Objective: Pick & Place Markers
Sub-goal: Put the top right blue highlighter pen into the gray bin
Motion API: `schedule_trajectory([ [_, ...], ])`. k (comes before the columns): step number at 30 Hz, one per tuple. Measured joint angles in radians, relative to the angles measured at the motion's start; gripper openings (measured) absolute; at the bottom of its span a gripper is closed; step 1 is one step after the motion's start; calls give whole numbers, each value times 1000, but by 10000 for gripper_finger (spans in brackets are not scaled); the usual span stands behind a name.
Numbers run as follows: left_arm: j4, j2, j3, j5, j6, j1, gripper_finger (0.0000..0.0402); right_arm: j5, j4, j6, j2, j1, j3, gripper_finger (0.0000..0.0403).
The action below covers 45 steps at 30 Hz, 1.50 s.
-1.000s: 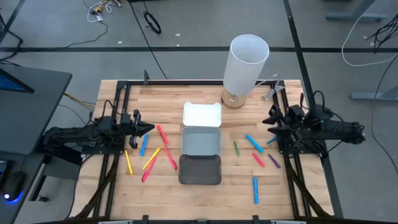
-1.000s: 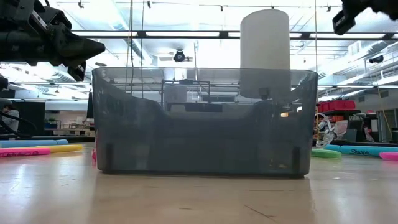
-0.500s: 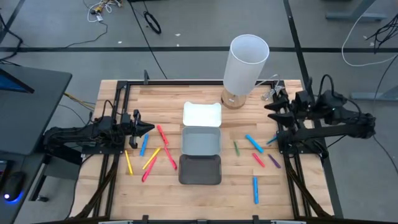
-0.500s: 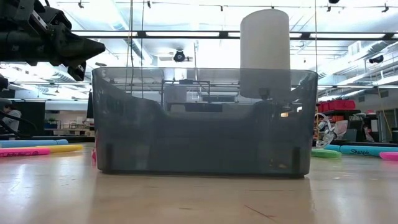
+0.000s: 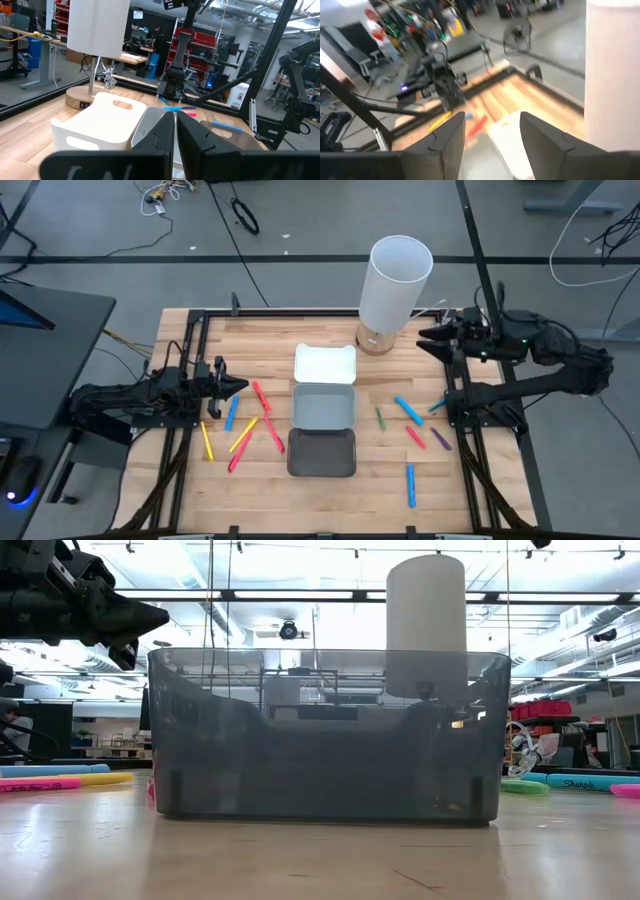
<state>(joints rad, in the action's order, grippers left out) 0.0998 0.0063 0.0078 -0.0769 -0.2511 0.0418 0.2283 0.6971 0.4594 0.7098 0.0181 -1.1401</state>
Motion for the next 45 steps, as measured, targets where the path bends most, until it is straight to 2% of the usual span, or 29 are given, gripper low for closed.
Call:
schedule_trajectory([
  [7, 0, 0, 0, 0, 0, 0, 23, -5, 136, 213, 124, 0, -117, 193],
  [11, 0, 0, 0, 0, 0, 0, 23, -44, 165, 308, 198, 0, -171, 193],
  [18, 0, 0, 0, 0, 0, 0, 23, -278, 163, 446, 304, 0, -210, 193],
  [24, 0, 0, 0, 0, 0, 0, 23, -446, 250, 515, 372, -17, -209, 193],
  [32, 0, 0, 0, 0, 0, 0, 23, -447, 419, 540, 458, -106, -209, 193],
  [41, 0, 0, 0, 0, 0, 0, 23, -314, 566, 597, 499, -164, -209, 193],
  [45, 0, 0, 0, 0, 0, 0, 23, -296, 616, 632, 506, -183, -209, 193],
])
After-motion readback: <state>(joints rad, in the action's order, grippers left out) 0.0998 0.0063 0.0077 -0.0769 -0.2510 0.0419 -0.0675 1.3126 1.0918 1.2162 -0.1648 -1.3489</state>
